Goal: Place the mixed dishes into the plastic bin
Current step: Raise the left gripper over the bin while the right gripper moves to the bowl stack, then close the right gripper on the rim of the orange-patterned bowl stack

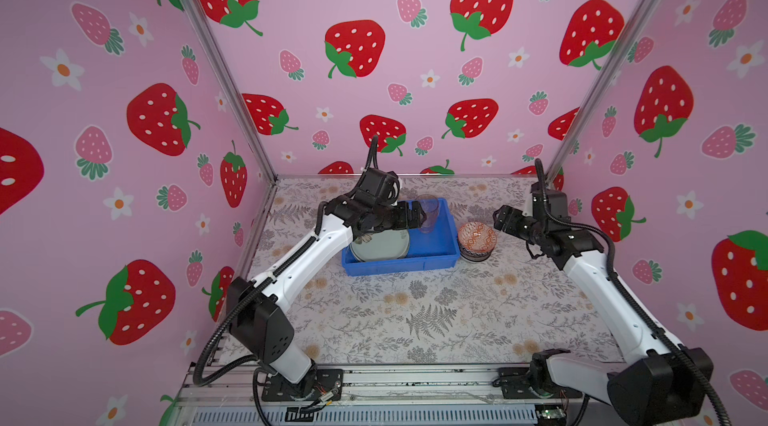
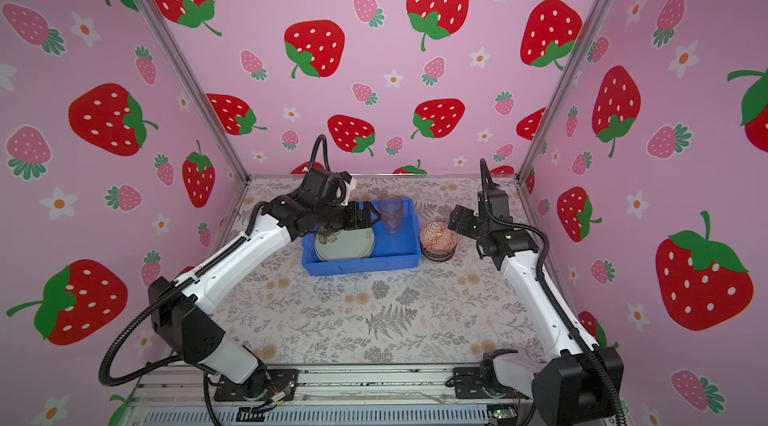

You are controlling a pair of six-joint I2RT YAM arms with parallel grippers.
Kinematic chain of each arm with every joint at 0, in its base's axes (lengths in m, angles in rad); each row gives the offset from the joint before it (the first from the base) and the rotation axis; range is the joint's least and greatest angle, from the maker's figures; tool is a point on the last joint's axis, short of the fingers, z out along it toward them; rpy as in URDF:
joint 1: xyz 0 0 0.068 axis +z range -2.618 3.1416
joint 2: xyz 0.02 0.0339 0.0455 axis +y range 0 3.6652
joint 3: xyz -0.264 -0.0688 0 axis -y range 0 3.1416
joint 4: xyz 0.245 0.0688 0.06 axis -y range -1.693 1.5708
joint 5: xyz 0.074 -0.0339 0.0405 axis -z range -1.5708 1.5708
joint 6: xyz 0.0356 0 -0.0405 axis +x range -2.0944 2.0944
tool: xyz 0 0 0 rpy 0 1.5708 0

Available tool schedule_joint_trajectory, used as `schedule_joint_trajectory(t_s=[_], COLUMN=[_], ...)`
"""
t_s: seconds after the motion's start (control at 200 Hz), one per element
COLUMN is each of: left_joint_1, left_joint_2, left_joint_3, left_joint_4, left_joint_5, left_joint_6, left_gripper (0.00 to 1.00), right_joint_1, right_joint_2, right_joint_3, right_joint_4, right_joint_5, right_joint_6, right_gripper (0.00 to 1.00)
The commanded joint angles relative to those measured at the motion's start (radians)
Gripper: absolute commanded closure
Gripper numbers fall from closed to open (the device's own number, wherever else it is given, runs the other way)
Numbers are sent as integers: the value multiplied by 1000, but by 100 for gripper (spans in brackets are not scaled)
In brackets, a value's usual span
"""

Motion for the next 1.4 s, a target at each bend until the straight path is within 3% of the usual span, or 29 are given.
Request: schedule_joint_trajectory(t_s=[0.0, 0.125, 0.35, 0.43, 0.996, 1.396], left_joint_1=[-23, -30, -31, -30, -20, -5], left_joint_2=[69, 138, 212, 222, 130, 110], left_joint_3=[98, 185, 281, 282, 131, 92], left_joint_4=[-16, -46, -91, -89, -53, -47], left_joint_5=[7, 41, 57, 61, -5, -9], left_joint_6=[-7, 12, 44, 45, 43, 46], left_gripper=[1, 1, 1, 1, 1, 1], right_joint_1=[-15, -23, -36, -41, -48, -50], right_joint_2=[-7, -5, 27, 51, 180, 215], right_joint_3=[-43, -86, -121, -119, -68, -59], right_joint_4=[-61, -55, -20, -9, 17, 21], right_joint_5=[-74, -100, -122, -132, -145, -140], right_joint_6=[-12, 5, 24, 23, -22, -27], right_gripper=[22, 35, 45, 53, 69, 71])
